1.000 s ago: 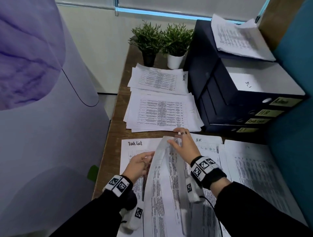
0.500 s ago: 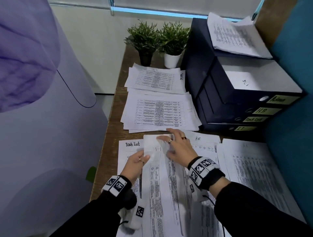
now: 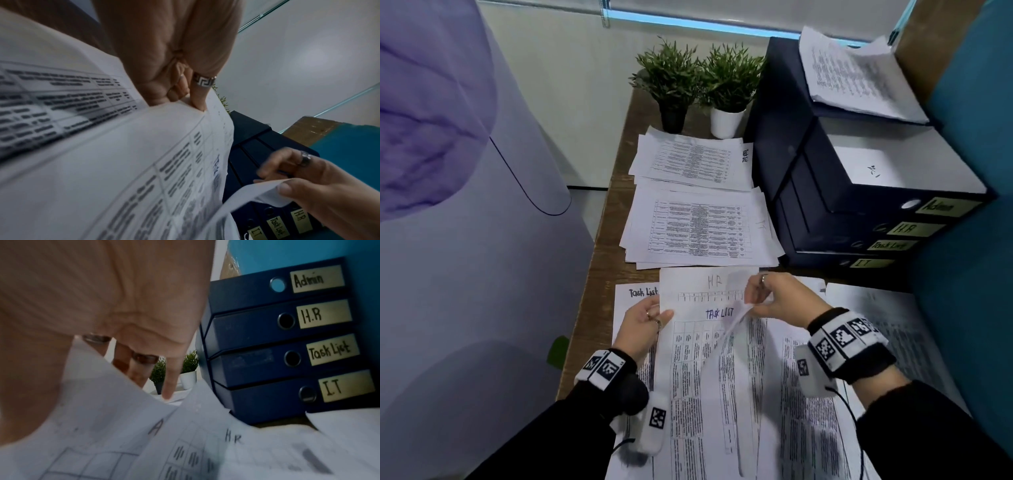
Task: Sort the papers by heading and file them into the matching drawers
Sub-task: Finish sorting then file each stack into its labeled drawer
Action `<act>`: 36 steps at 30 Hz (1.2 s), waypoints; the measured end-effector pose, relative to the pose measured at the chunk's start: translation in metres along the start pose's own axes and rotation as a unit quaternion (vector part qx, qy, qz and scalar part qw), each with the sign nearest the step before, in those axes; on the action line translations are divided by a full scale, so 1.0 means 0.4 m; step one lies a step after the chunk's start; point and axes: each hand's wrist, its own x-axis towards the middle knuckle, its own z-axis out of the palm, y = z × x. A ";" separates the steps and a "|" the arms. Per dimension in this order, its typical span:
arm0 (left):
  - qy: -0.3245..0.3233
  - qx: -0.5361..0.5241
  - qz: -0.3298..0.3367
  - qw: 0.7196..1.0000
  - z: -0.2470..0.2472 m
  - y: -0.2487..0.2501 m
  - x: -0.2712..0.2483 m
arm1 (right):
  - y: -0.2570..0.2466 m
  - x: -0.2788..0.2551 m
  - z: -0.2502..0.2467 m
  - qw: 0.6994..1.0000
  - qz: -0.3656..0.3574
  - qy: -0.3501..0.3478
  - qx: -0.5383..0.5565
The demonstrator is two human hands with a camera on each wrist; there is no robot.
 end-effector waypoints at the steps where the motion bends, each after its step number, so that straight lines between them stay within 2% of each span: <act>1: -0.005 0.002 0.000 1.000 0.004 0.001 0.000 | -0.002 0.003 0.004 1.000 0.008 -0.018 0.004; 5: -0.028 -0.007 -0.004 1.000 0.031 0.011 -0.005 | -0.020 0.028 0.053 0.994 0.013 -0.105 -0.014; 9: -0.028 -0.056 -0.018 0.998 0.034 0.009 0.002 | -0.027 0.048 0.100 0.985 0.037 -0.158 -0.062; 12: -0.021 -0.074 -0.069 0.995 0.029 -0.004 0.004 | -0.025 0.054 0.123 0.979 0.055 -0.168 -0.102; 15: -0.014 -0.046 -0.090 0.995 0.011 -0.039 0.010 | -0.022 0.044 0.119 0.981 0.052 -0.123 -0.142; 18: 0.001 0.053 -0.045 0.998 0.003 -0.055 -0.001 | 0.001 0.026 0.112 0.992 0.051 -0.069 -0.096; 21: 0.011 0.132 0.036 0.991 0.011 -0.052 -0.015 | 0.019 0.011 0.106 0.997 0.046 -0.061 0.006; 23: 0.046 0.249 0.097 0.963 0.025 -0.044 -0.025 | 0.020 0.005 0.101 0.997 0.040 -0.060 0.009; 25: 0.066 0.331 0.126 0.933 0.041 -0.036 -0.043 | 0.023 0.005 0.098 0.998 0.045 -0.049 -0.008; 29: 0.044 0.324 0.189 0.926 0.060 -0.037 -0.087 | 0.045 0.014 0.108 0.997 0.075 -0.012 -0.032; 30: 0.018 0.297 0.188 0.936 0.064 -0.041 -0.094 | 0.048 0.015 0.111 0.997 0.076 -0.002 -0.028; 31: -0.014 0.250 0.156 0.956 0.065 -0.043 -0.098 | 0.048 0.013 0.114 0.997 0.077 0.006 -0.019; 33: -0.071 0.139 0.040 0.987 0.072 -0.039 -0.092 | 0.045 0.008 0.118 0.997 0.078 0.013 0.003; 34: -0.083 0.116 -0.013 0.990 0.070 -0.044 -0.084 | 0.042 0.005 0.120 0.997 0.077 0.017 0.009; 36: -0.084 0.117 -0.056 0.988 0.065 -0.046 -0.070 | 0.041 0.003 0.124 0.998 0.062 0.025 0.007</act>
